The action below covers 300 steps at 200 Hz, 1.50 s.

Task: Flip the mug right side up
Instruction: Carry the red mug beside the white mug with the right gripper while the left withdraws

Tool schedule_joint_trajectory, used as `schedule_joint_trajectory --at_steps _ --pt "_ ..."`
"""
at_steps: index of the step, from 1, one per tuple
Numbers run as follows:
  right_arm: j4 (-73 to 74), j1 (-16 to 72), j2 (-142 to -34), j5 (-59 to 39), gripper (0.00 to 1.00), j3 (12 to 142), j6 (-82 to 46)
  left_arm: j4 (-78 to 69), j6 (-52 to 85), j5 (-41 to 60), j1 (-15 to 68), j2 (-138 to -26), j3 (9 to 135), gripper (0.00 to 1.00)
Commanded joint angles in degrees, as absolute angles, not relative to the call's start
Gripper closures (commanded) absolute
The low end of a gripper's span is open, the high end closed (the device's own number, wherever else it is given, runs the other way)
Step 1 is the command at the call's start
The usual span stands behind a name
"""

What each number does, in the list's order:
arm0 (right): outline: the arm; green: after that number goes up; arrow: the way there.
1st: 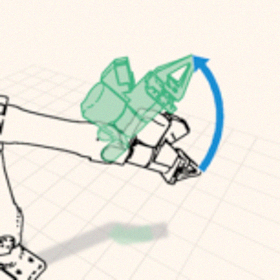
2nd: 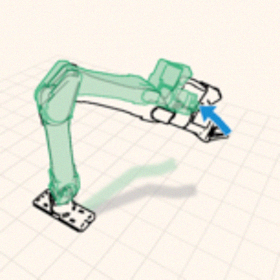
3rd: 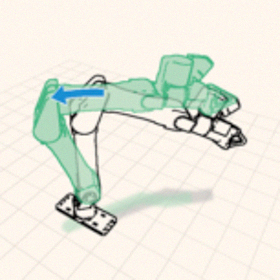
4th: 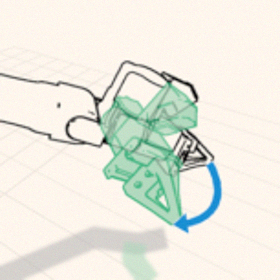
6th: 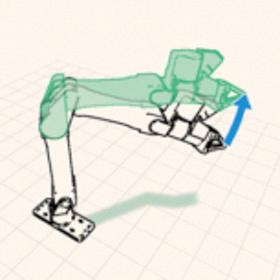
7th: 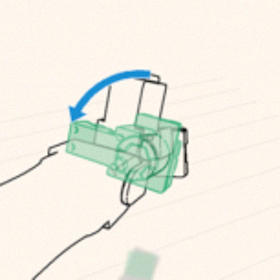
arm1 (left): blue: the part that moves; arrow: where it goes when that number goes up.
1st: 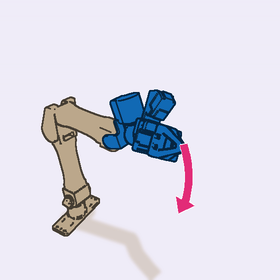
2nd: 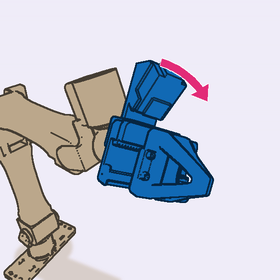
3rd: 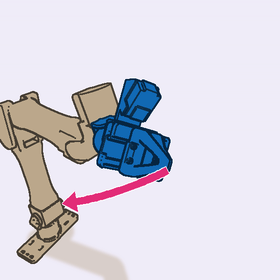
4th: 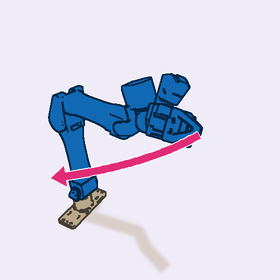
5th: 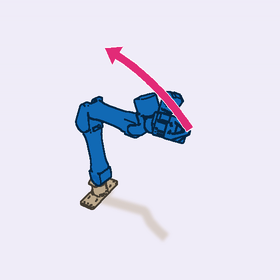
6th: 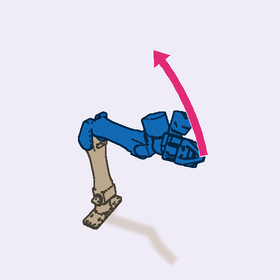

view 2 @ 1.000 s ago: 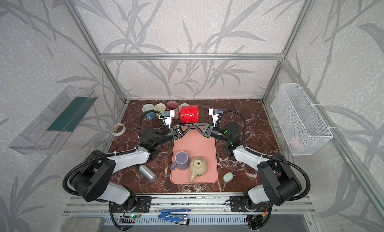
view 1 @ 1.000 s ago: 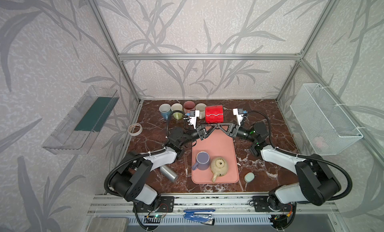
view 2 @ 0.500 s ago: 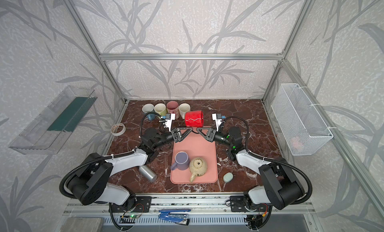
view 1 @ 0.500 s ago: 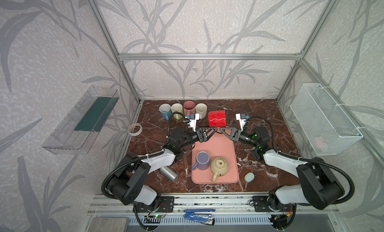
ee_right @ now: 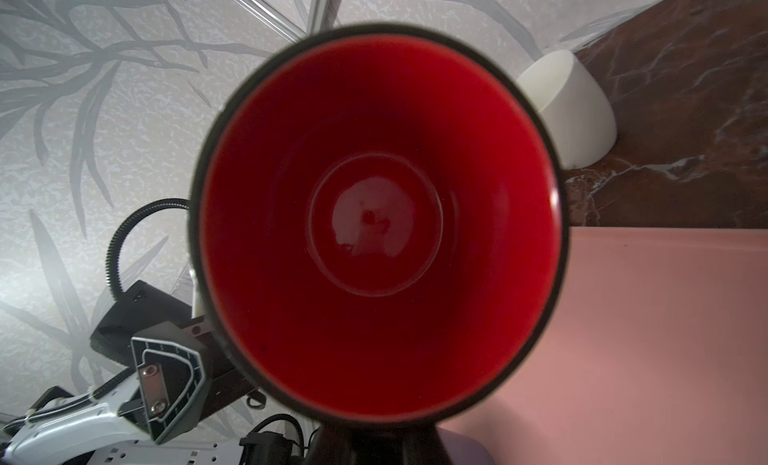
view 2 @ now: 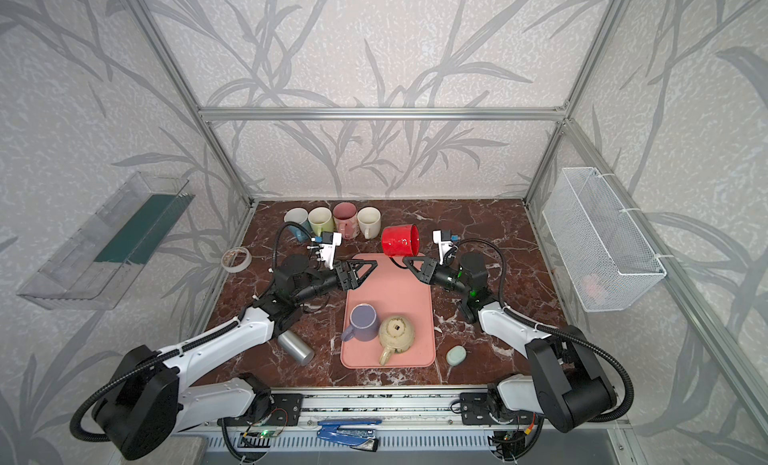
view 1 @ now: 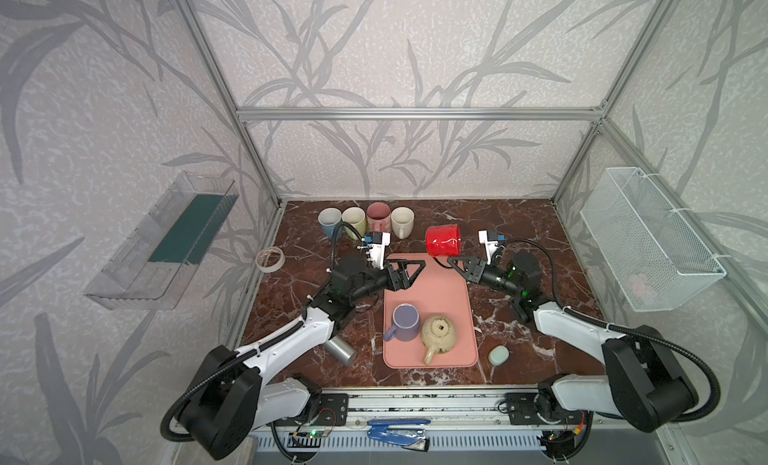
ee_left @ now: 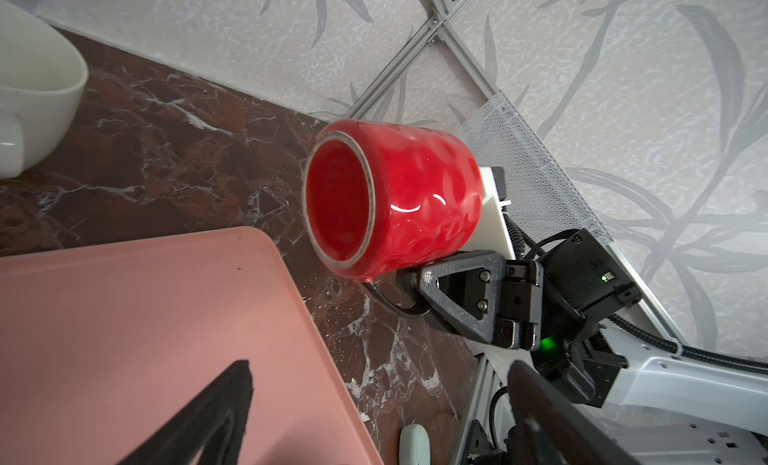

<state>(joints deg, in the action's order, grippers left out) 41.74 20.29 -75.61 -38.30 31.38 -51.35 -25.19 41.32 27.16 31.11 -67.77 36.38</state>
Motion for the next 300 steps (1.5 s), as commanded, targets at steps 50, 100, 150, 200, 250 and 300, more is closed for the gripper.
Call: schedule_joint_trajectory --at_steps 50,100,150,200,250,300 --pt "10.73 19.86 -72.79 -26.33 1.0 44.79 -35.17 13.66 31.51 13.06 30.86 -58.31 48.86 0.01" --pt "-2.59 19.91 -78.31 -21.02 1.0 54.2 -28.1 33.11 23.43 2.94 30.86 -53.93 56.4 0.01" --pt "-9.13 20.19 -85.45 -16.48 1.0 62.67 -24.54 44.27 17.95 -1.91 30.92 -50.27 59.18 0.01" --pt "-15.58 22.29 -93.38 -9.71 1.0 72.05 -21.35 45.03 15.93 -4.66 30.91 -45.81 53.86 0.01" --pt "-19.78 23.54 -101.43 -5.93 1.0 81.08 -19.28 44.47 15.7 -4.07 30.86 -44.07 51.02 0.01" --pt "-22.45 24.83 -108.63 -2.95 1.0 88.82 -17.68 44.71 15.12 -4.39 30.91 -42.7 50.4 0.01"
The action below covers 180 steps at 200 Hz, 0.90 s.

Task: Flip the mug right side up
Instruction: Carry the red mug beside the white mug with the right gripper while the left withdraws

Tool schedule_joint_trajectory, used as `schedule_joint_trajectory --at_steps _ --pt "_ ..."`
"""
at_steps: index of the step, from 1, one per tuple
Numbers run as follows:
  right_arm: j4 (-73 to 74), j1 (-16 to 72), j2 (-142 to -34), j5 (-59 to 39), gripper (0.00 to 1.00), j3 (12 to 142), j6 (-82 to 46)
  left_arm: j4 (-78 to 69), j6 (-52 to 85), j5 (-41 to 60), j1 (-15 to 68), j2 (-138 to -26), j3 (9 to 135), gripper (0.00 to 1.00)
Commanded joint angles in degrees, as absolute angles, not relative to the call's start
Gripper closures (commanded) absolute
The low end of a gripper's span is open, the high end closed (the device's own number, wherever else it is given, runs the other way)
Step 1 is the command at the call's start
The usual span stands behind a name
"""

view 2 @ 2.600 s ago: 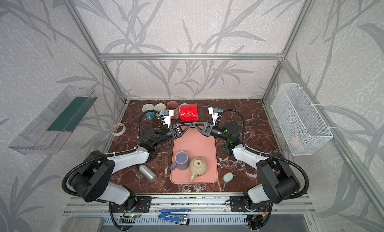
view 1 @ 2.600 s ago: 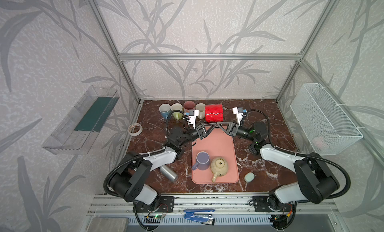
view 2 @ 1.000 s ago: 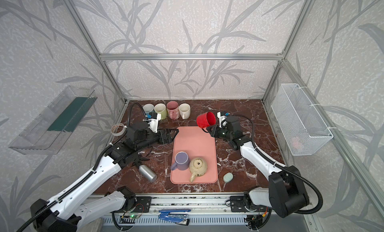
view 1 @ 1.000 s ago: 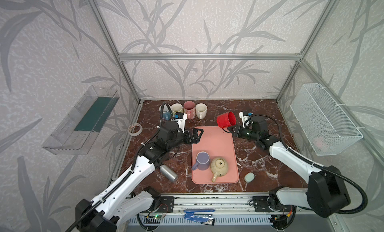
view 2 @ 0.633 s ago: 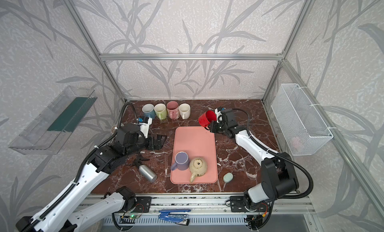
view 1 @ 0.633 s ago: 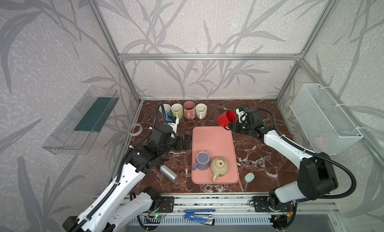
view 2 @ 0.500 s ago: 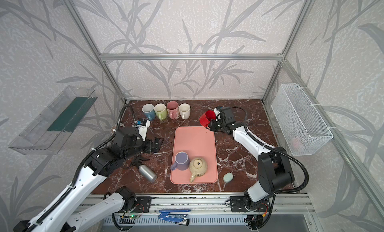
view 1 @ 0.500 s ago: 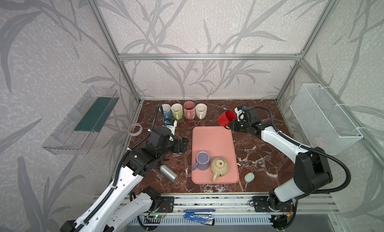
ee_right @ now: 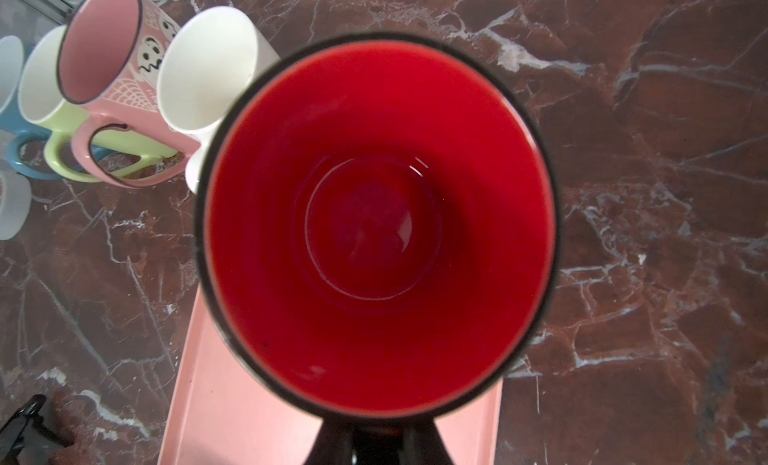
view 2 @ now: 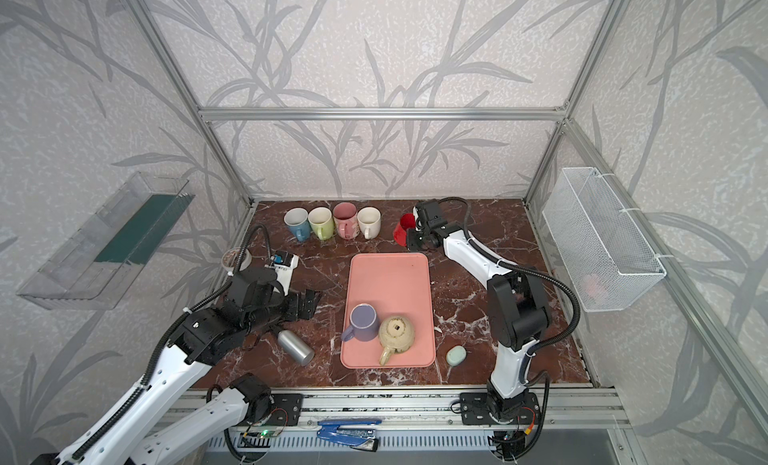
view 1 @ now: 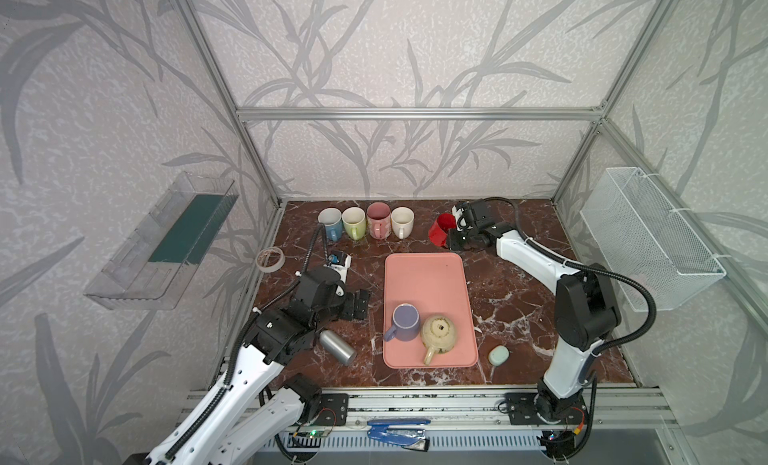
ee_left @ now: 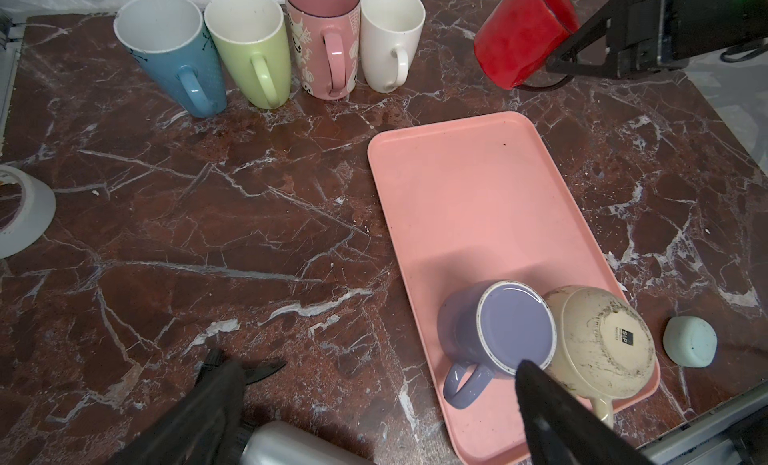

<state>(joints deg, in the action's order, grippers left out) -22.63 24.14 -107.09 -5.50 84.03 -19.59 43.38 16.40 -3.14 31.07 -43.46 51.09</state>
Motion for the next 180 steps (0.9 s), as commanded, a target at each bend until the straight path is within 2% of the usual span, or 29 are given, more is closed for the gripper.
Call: schedule_joint_trajectory --at_steps 1,180 --pt "-22.52 24.85 -108.81 -2.88 1.0 88.93 -17.72 44.77 15.12 -4.44 30.88 -42.71 50.43 0.01" --pt "-32.23 28.74 -127.47 7.93 1.0 112.36 -13.33 44.69 14.63 -2.84 30.89 -41.53 50.1 0.01"
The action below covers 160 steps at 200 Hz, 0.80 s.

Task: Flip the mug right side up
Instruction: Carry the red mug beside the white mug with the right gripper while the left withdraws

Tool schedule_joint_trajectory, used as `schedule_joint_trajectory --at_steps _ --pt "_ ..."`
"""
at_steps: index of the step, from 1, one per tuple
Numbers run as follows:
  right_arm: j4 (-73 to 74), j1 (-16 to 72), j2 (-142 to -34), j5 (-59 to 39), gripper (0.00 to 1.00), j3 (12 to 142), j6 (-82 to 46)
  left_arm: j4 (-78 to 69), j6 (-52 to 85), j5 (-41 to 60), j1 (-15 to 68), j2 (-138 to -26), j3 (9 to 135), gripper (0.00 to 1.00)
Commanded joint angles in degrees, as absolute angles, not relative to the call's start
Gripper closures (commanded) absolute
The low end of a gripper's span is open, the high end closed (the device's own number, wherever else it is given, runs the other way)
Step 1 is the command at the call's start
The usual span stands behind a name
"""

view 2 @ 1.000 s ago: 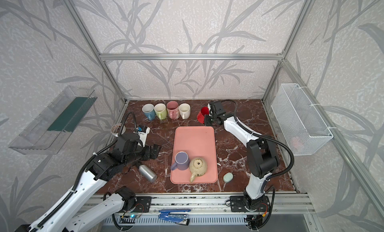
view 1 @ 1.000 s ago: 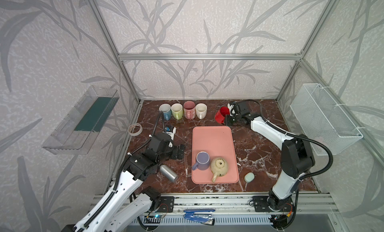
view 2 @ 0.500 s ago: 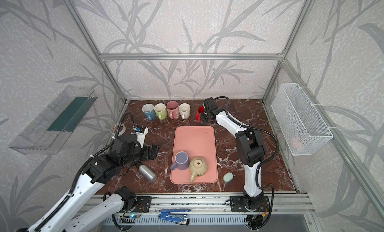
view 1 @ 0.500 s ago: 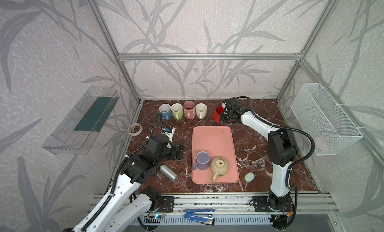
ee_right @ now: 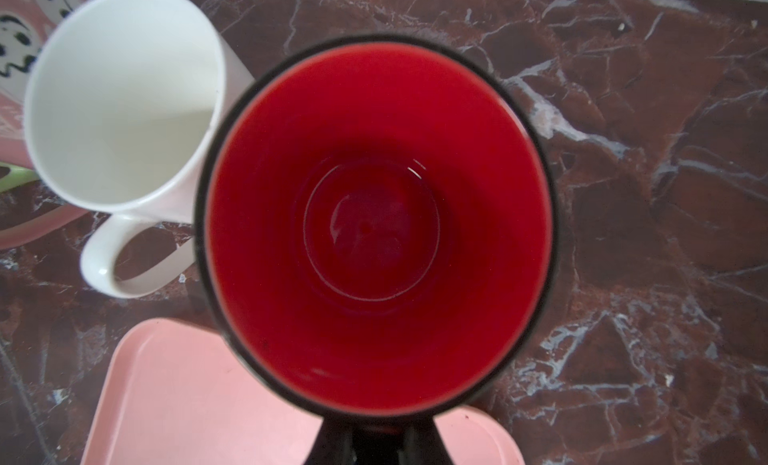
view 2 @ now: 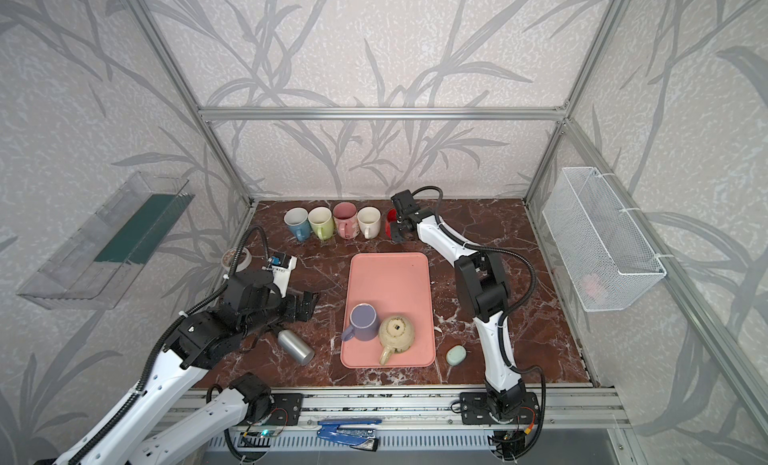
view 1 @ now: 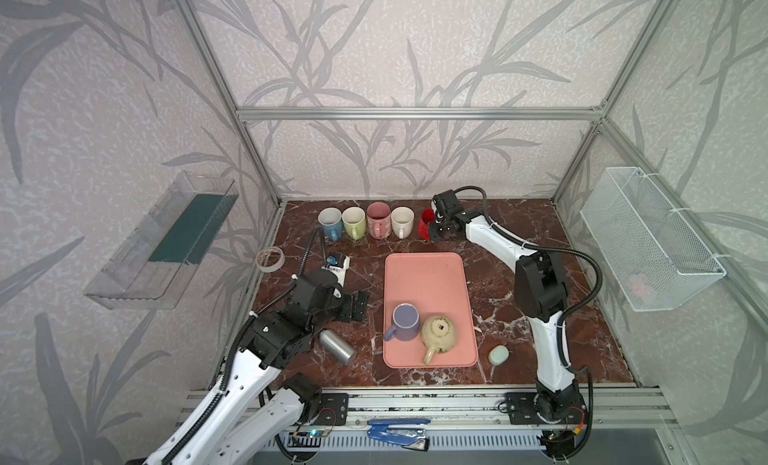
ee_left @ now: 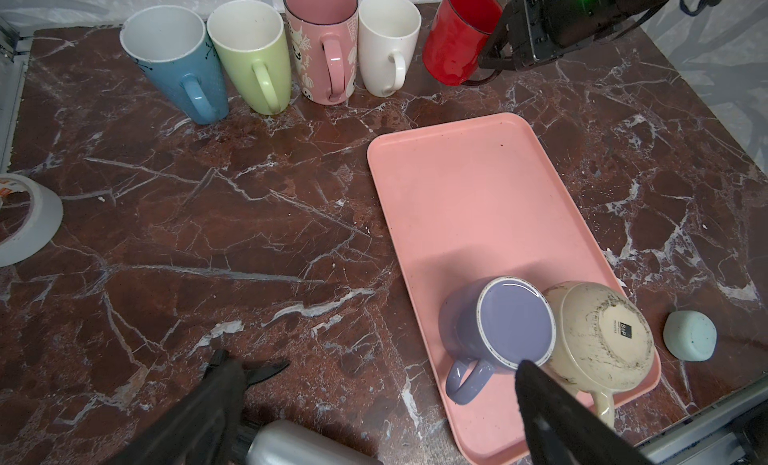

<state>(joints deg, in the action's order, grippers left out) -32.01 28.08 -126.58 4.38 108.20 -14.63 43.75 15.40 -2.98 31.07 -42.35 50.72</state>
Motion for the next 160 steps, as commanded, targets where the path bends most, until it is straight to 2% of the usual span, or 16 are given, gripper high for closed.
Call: schedule_joint_trajectory --at_steps 1,160 --pt "-32.29 28.78 -127.54 7.97 1.0 112.43 -13.26 44.67 14.61 -2.87 30.87 -41.55 50.05 0.01" --pt "-36.16 29.8 -137.04 11.71 1.0 122.88 -12.83 44.3 14.43 -1.35 30.85 -42.27 49.77 0.01"
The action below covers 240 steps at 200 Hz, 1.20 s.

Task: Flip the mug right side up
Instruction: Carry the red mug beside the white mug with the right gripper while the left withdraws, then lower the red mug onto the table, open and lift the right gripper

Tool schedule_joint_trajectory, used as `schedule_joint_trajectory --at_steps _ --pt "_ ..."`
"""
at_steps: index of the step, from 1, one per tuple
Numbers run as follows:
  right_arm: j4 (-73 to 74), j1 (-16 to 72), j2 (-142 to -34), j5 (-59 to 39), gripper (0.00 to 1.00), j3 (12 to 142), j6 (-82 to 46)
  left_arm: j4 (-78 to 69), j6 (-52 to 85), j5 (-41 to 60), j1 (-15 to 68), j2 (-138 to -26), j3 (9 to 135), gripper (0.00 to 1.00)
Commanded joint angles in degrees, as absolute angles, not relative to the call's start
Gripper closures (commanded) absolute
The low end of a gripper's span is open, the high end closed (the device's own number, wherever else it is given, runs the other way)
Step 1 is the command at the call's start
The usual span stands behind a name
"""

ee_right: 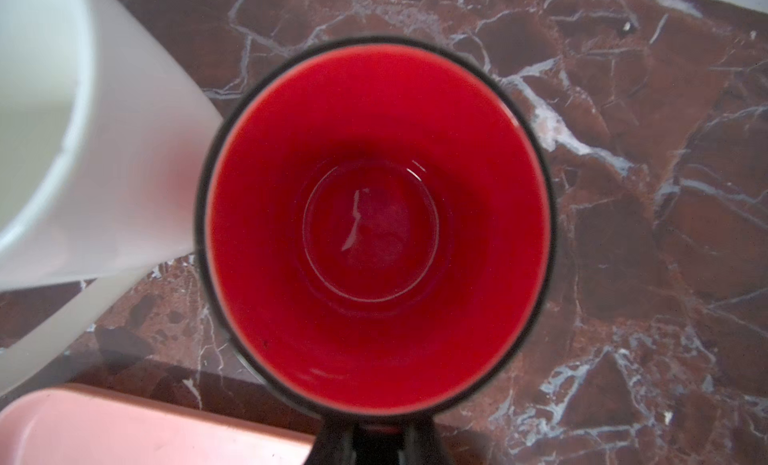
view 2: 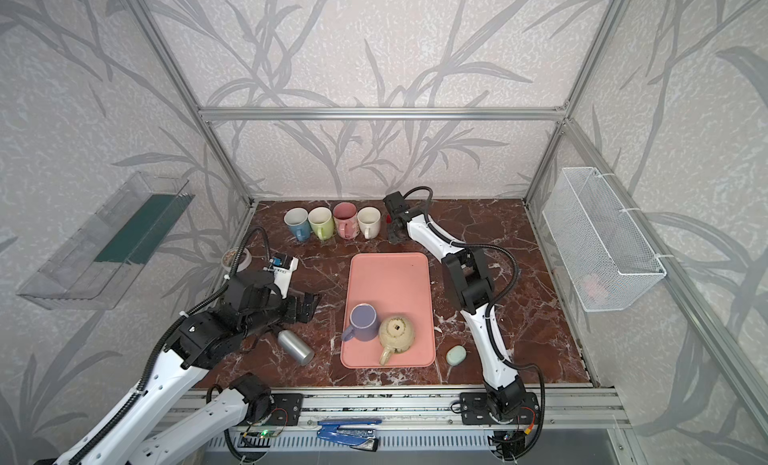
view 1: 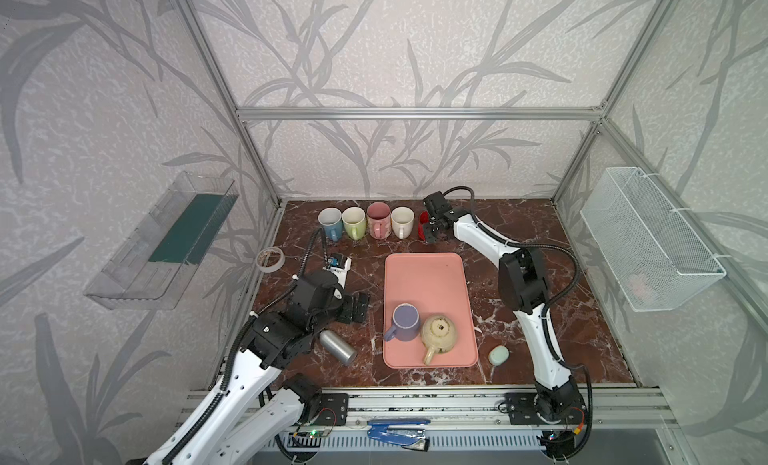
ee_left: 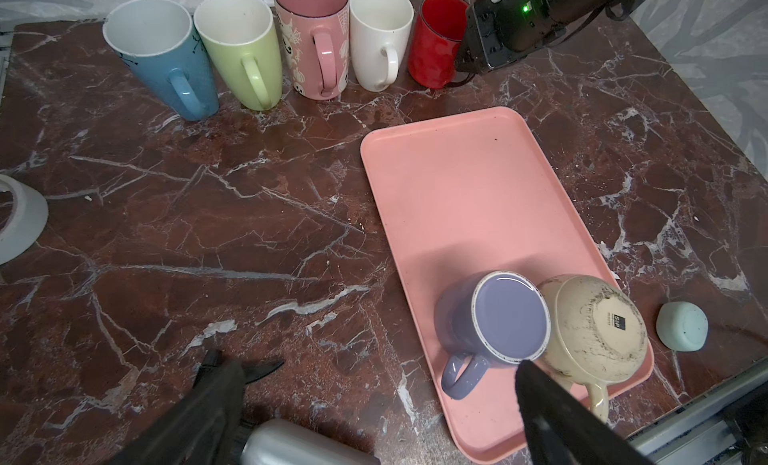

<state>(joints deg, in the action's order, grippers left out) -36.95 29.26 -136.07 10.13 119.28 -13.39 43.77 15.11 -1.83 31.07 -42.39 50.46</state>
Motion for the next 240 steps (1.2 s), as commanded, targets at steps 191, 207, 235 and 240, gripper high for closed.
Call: schedule_joint_trajectory --at_steps 191,207,235,240 --pt "-39.44 30.49 -137.69 10.74 0.55 125.67 -12.76 44.09 12.95 2.76 30.85 -43.65 49.5 0.01" --pt "-40.14 30.42 -136.37 10.07 0.52 125.2 -12.75 44.12 12.62 4.19 30.96 -44.93 49.64 0.02" --pt "-37.49 30.45 -130.38 8.85 0.47 118.7 -12.49 45.46 12.55 4.92 31.98 -48.07 50.74 0.03" --pt "-36.29 30.42 -128.7 8.5 0.46 116.61 -12.35 45.73 12.61 4.73 32.42 -48.52 51.0 0.04"
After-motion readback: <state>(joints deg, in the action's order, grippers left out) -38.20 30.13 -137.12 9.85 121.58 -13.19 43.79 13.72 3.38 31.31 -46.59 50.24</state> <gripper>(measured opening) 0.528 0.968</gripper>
